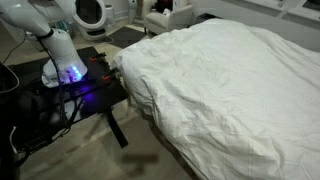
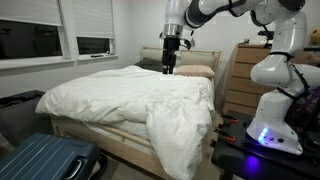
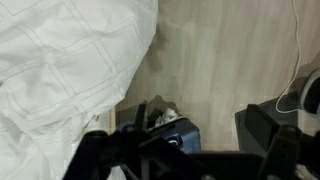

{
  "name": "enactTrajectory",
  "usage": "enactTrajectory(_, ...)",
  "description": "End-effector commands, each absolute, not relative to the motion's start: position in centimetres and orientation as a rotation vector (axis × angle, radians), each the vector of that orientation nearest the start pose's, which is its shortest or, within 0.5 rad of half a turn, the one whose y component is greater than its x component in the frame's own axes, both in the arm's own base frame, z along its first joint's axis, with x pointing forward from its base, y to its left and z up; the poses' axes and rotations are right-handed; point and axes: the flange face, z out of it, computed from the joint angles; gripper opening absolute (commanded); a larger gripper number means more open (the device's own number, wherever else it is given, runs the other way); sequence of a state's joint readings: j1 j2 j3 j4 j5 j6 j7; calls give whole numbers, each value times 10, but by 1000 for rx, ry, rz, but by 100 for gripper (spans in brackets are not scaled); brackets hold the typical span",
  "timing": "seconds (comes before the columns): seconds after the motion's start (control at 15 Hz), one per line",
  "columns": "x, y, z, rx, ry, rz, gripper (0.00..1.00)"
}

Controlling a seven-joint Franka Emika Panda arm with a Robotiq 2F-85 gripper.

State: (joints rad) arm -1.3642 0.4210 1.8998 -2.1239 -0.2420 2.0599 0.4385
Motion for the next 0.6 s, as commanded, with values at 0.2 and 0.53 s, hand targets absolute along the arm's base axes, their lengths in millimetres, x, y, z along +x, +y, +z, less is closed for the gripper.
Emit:
enactTrajectory(0.2,484,207,411,-3023,-219,-355,100)
enactTrajectory(0.53,476,204,358,-3039,34,-511,100)
